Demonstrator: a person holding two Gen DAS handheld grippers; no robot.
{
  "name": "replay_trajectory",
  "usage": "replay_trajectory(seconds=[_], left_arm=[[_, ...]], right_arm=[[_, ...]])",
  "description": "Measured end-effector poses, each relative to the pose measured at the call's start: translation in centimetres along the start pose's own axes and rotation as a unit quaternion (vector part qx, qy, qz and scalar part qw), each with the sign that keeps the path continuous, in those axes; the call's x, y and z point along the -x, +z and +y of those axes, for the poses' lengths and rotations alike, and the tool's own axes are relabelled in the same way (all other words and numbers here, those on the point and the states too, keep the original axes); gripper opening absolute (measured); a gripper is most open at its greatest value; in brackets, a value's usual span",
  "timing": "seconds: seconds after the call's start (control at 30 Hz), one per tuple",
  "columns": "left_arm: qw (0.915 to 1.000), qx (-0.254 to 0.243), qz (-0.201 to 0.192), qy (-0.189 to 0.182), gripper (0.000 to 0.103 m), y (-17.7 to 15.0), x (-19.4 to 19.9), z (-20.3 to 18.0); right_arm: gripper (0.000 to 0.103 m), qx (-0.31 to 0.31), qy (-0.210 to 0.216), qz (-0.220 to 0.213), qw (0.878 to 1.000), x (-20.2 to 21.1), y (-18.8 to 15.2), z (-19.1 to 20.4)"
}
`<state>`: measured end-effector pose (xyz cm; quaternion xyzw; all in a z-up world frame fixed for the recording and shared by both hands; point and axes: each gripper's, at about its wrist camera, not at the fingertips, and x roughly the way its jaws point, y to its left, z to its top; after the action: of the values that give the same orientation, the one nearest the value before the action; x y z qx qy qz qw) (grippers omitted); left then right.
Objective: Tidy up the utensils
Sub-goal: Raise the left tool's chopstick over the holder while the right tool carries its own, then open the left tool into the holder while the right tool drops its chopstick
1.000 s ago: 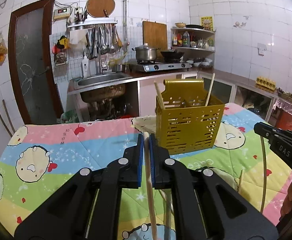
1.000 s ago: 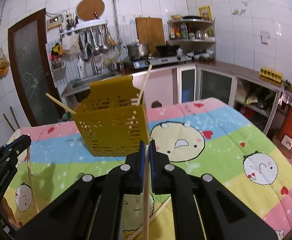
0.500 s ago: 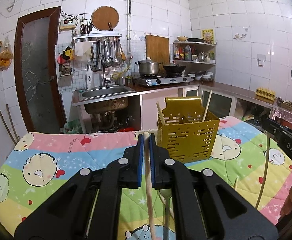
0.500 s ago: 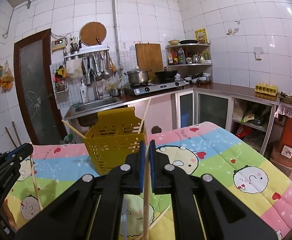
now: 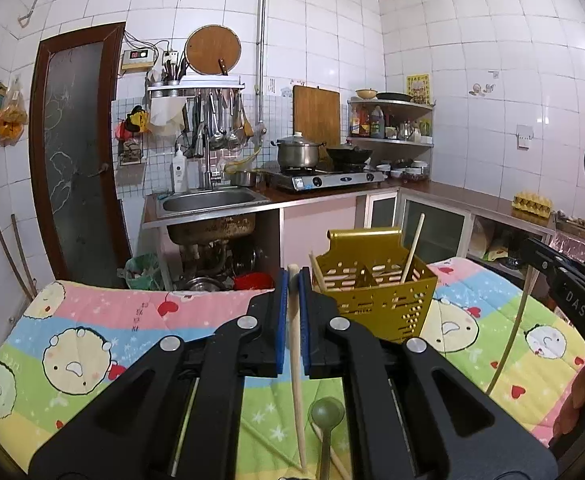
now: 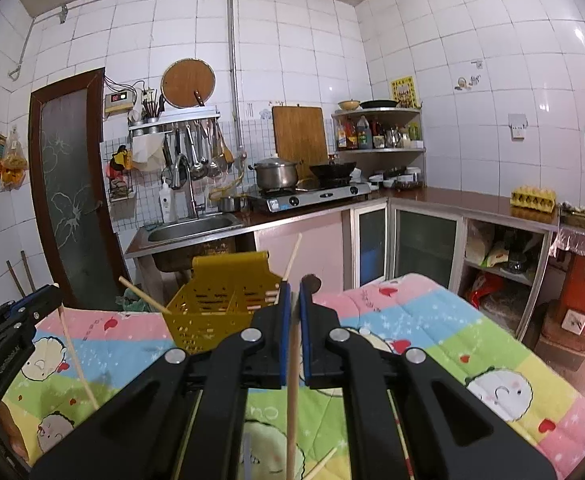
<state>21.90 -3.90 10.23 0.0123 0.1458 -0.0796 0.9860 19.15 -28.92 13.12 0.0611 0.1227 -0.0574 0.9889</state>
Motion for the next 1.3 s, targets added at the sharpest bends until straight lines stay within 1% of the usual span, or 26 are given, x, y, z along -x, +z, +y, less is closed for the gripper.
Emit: replay_trajectory(seconds=[0.27,0.43,0.63,0.8,0.93,1.03,1.07,1.13,1.23,1.3], left_arm=[[0.9998,-0.003,-0.018,-0.004,0.004,1.7,-1.0,-0.8],[0.9995,0.005,-0.03,-0.011,0.004,4.0,-1.5,-1.1],[0.9981,0.014,-0.058,-0.017,0.004,8.3,-1.8,-1.5],[0.9954,0.028,-0.088,-0.025,0.004,12.3,-1.9,-1.8],[0.9937,0.022,-0.109,-0.015,0.004,14.4,-3.2,-2.6],[0.9932,0.025,-0.113,-0.007,0.004,14.7,-5.1,-3.0],[0.9928,0.024,-0.117,0.002,0.004,14.5,-6.1,-3.2],[0.9931,0.027,-0.114,0.009,0.004,14.1,-7.7,-3.2],[0.9952,0.037,-0.091,0.009,0.004,12.8,-10.8,-2.7],[0.9967,0.042,-0.07,0.004,0.004,11.4,-12.5,-2.4]], right_arm=[[0.005,0.003,0.002,-0.015,1.0,-1.3,1.4,0.3],[0.005,0.006,0.006,-0.03,0.999,-2.0,3.1,0.6],[0.005,0.008,0.018,-0.06,0.998,-2.3,7.5,1.5],[0.005,0.027,0.01,-0.088,0.996,-3.2,11.7,3.1],[0.005,0.025,0.001,-0.102,0.994,-4.7,14.0,3.8],[0.005,0.017,-0.004,-0.1,0.995,-6.1,14.7,3.8],[0.005,0.015,-0.006,-0.098,0.995,-6.9,14.6,3.7],[0.005,0.008,-0.005,-0.095,0.995,-8.2,14.0,3.5],[0.005,0.003,-0.01,-0.082,0.997,-10.0,12.7,3.2],[0.005,0.002,-0.009,-0.062,0.998,-11.4,11.2,2.9]])
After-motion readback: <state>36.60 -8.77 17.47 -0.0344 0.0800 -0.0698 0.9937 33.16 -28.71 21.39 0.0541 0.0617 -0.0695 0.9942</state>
